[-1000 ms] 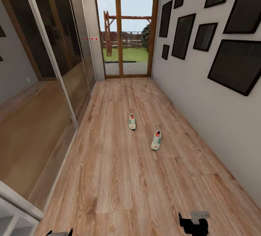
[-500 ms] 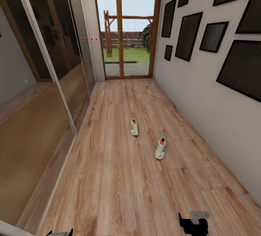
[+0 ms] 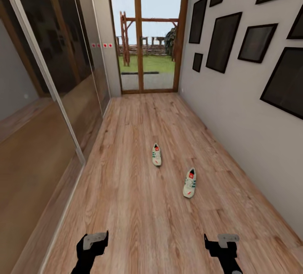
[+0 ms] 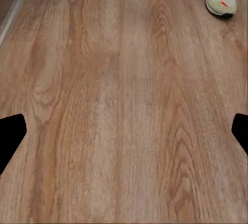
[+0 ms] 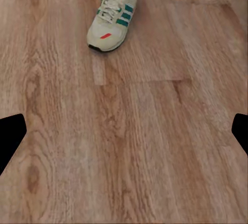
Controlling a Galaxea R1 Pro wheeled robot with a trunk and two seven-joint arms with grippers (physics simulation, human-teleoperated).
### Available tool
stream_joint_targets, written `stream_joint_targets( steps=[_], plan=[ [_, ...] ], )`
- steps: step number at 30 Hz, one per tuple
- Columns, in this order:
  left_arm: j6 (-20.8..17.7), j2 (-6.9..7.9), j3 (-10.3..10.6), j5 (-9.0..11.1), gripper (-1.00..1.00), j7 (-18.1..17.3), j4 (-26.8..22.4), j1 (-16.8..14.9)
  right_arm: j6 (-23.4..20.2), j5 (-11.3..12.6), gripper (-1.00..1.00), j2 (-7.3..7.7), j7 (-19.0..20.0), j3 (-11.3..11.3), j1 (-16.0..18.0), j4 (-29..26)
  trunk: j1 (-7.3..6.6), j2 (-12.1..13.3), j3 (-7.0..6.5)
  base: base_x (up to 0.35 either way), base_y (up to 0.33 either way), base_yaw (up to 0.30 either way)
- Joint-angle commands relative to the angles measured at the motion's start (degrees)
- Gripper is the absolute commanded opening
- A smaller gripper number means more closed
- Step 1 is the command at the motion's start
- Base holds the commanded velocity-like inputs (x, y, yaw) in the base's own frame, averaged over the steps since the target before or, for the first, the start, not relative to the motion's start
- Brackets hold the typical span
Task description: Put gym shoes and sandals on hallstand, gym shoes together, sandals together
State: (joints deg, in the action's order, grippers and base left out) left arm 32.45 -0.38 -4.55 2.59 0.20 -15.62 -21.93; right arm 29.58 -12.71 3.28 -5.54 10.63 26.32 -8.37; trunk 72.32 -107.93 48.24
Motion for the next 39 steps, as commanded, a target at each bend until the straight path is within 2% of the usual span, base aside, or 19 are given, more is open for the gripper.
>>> stream_joint_targets(
  steps=[1, 2, 6, 8, 10, 11, 14, 20, 23, 26, 34, 39],
  plan=[
    [-1.2, -0.33, -0.27, -1.21, 1.0, 0.89, -0.08, -1.96, 0.03, -0.56, 1.0, -0.29, -0.29, 0.26, 0.04, -2.76, 0.03, -0.02, 0.05, 0.339, 0.0, 0.0],
    [-3.55, -0.62, -0.28, -2.41, 1.0, 2.36, -0.2, -4.49, -0.44, -0.52, 1.0, -1.05, -0.28, 0.26, 0.04, -7.3, 0.03, -0.02, 0.05, 0.339, 0.0, 0.0],
    [-6.16, -0.86, -0.28, -3.06, 1.0, 3.77, -0.35, -7.1, -1.76, -0.49, 1.0, -2.54, -0.31, 0.25, 0.04, -12.38, 0.03, -0.02, 0.05, 0.339, 0.0, 0.0],
    [-7.17, -0.94, -0.29, -3.22, 1.0, 4.28, -0.41, -8.77, -3.47, -0.49, 1.0, -3.79, -0.33, 0.21, 0.04, -15.16, 0.03, -0.02, 0.05, 0.339, 0.0, 0.0],
    [-7.37, -0.96, -0.29, -3.25, 1.0, 4.39, -0.42, -9.24, -4.14, -0.48, 1.0, -4.22, -0.34, 0.21, 0.06, -15.9, 0.03, -0.02, 0.05, 0.339, 0.0, 0.0],
    [-7.65, -1.03, -0.34, -3.27, 1.0, 4.54, -0.45, -10.03, -5.61, -0.48, 1.0, -5.07, -0.34, 0.2, 0.17, -17.1, 0.03, -0.02, 0.05, 0.339, 0.0, 0.0],
    [-7.72, -1.16, -0.4, -3.28, 1.0, 4.64, -0.49, -10.55, -7.05, -0.48, 1.0, -5.97, -0.33, 0.19, 0.37, -17.96, 0.03, -0.02, 0.05, 0.338, 0.0, 0.0],
    [-7.57, -2.68, -0.52, -3.65, 1.0, 4.78, -0.47, -11.24, -10.36, -0.57, 1.0, -9.6, -0.28, 0.18, 2.04, -19.07, 0.03, -0.02, 0.05, 0.236, 0.0, 0.0],
    [-7.52, -3.41, -0.48, -3.87, 1.0, 4.81, -0.46, -11.29, -11.28, -0.84, 1.0, -12.96, -0.33, -0.06, 3.39, -19.28, 0.03, -0.02, 0.05, 0.062, 0.0, 0.0],
    [-7.49, -3.52, -0.44, -3.89, 1.0, 4.78, -0.46, -11.2, -11.46, -0.88, 1.0, -13.28, -0.34, -0.5, 3.96, -19.28, 0.03, -0.02, 0.05, 0.019, 0.0, 0.0],
    [-7.39, -3.54, -0.27, -3.89, 1.0, 4.18, -0.46, -11.01, -11.4, -0.95, 1.0, -13.28, -0.24, -3.68, 4.72, -18.94, 0.03, -0.02, 0.05, 0.014, 0.004, 0.0],
    [-7.22, -3.9, -0.26, -3.93, 1.0, 4.04, -0.51, -11.09, -11.1, -0.81, 1.0, -13.28, -0.34, -4.52, 4.74, -18.79, 0.03, -0.02, 0.05, 0.047, 0.034, 0.0]
  ],
)
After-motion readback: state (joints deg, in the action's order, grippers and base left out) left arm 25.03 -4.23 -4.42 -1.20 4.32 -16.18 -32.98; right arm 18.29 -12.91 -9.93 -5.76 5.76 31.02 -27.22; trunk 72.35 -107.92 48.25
